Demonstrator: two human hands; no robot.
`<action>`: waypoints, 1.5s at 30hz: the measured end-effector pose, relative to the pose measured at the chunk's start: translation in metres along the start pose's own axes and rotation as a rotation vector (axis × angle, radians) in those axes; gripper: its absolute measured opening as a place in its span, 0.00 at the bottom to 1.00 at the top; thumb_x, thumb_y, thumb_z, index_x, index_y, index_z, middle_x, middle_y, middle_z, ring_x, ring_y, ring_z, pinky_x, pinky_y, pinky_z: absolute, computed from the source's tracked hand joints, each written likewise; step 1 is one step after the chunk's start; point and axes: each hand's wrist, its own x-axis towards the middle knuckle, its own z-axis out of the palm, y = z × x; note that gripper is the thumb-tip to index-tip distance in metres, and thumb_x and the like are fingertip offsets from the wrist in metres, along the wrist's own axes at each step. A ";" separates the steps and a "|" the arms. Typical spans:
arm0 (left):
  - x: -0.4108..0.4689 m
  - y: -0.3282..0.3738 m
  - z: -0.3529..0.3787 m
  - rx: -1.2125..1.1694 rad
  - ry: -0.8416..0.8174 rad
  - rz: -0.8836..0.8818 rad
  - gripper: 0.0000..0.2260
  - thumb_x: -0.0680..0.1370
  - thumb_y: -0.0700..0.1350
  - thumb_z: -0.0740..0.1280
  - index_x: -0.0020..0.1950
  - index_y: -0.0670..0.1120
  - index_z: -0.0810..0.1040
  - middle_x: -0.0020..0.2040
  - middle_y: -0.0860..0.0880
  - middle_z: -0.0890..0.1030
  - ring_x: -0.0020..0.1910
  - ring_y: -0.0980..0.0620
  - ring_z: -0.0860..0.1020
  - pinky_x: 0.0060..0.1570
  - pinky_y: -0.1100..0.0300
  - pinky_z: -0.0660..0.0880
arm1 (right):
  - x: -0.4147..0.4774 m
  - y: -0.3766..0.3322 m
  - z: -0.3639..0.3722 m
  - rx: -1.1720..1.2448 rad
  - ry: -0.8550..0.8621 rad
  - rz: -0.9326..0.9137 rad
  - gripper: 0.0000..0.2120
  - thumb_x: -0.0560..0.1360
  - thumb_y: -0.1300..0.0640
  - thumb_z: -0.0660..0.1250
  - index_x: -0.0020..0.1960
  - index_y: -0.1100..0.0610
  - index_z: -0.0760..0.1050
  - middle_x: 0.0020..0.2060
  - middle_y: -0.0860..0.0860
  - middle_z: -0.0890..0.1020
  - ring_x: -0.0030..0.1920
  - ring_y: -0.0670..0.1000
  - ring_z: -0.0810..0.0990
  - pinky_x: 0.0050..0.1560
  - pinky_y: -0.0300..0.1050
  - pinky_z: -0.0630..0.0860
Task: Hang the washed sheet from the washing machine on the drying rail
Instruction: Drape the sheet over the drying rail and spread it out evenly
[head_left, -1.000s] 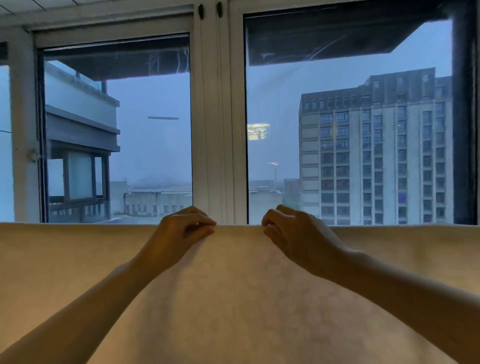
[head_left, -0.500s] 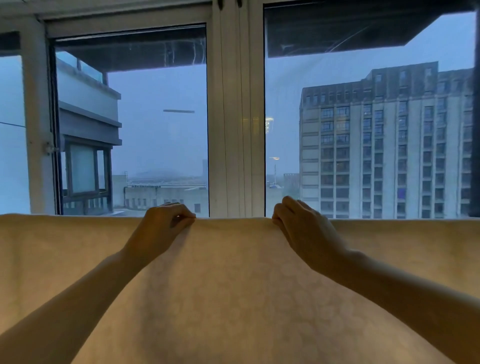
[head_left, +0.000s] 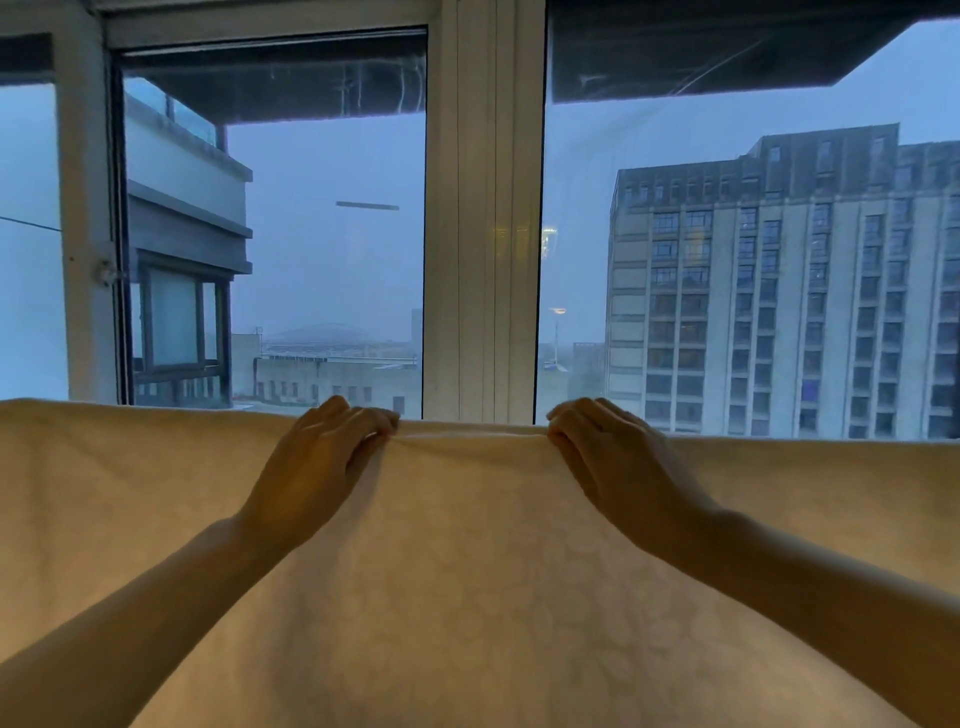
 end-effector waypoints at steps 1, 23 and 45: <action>0.000 0.000 0.000 0.013 0.008 0.004 0.08 0.77 0.47 0.64 0.51 0.45 0.80 0.49 0.49 0.83 0.45 0.52 0.79 0.46 0.59 0.75 | 0.004 -0.002 0.000 0.010 0.002 0.003 0.07 0.77 0.55 0.60 0.50 0.55 0.76 0.41 0.49 0.80 0.37 0.45 0.79 0.38 0.42 0.81; -0.018 -0.071 -0.009 0.151 0.001 -0.137 0.09 0.75 0.41 0.69 0.54 0.46 0.81 0.49 0.48 0.83 0.47 0.50 0.80 0.47 0.62 0.72 | 0.067 -0.060 0.077 -0.035 -0.041 -0.056 0.17 0.68 0.58 0.76 0.55 0.54 0.77 0.39 0.51 0.82 0.31 0.48 0.80 0.31 0.43 0.79; -0.046 -0.247 -0.064 -0.148 -0.235 -0.183 0.18 0.74 0.55 0.63 0.57 0.48 0.81 0.49 0.54 0.81 0.47 0.59 0.78 0.51 0.63 0.76 | 0.161 -0.185 0.149 0.082 -0.079 0.110 0.05 0.79 0.53 0.62 0.50 0.54 0.74 0.39 0.49 0.79 0.36 0.47 0.78 0.40 0.45 0.80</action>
